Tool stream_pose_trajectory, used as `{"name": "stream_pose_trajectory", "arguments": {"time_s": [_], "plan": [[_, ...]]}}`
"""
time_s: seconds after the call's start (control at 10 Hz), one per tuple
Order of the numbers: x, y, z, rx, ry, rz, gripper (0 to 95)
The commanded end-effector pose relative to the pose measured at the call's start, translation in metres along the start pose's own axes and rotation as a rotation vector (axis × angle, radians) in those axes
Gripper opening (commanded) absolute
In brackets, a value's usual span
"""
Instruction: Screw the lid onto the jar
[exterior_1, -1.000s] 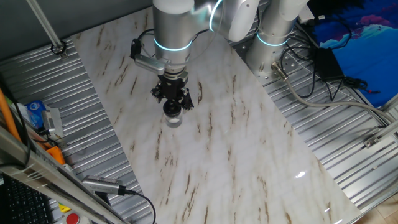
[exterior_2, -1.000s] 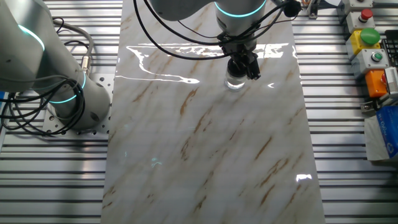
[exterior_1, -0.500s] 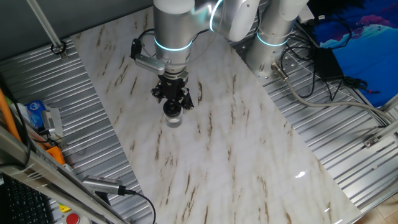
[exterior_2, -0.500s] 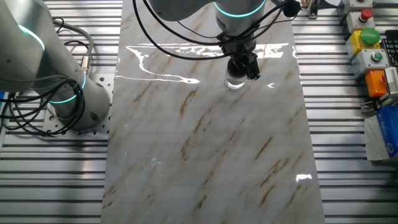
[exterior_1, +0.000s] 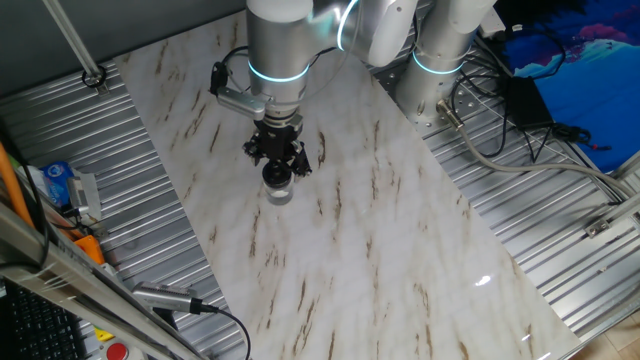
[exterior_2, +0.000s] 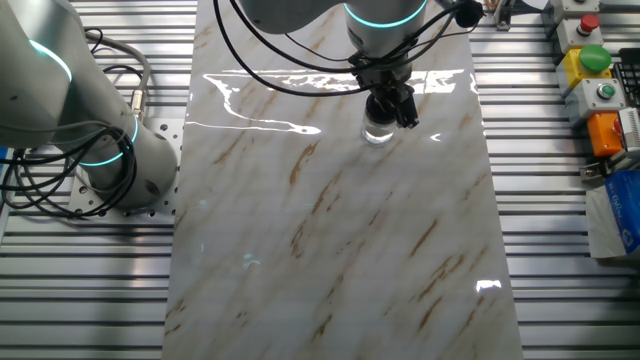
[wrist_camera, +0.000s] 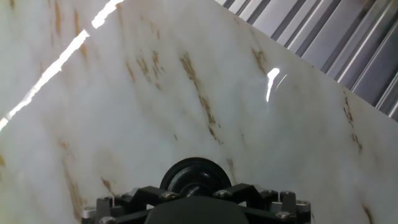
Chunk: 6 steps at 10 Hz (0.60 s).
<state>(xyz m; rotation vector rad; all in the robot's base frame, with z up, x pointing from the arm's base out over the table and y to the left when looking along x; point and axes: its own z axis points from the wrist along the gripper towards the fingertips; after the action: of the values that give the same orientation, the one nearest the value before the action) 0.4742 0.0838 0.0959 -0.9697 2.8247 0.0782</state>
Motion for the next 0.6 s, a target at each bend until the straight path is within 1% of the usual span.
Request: {"name": "stream_pose_trajectory", "arguments": {"time_s": [0.1,0.3,0.4,0.6], "plan": [[0.001,0.000,0.007,0.000,0.001,0.000,95.0],[0.001,0.000,0.007,0.000,0.001,0.000,95.0],[0.002,0.001,-0.014,0.031,0.050,-0.462,76.0],[0.002,0.001,-0.015,0.034,0.052,-0.465,76.0]]}}
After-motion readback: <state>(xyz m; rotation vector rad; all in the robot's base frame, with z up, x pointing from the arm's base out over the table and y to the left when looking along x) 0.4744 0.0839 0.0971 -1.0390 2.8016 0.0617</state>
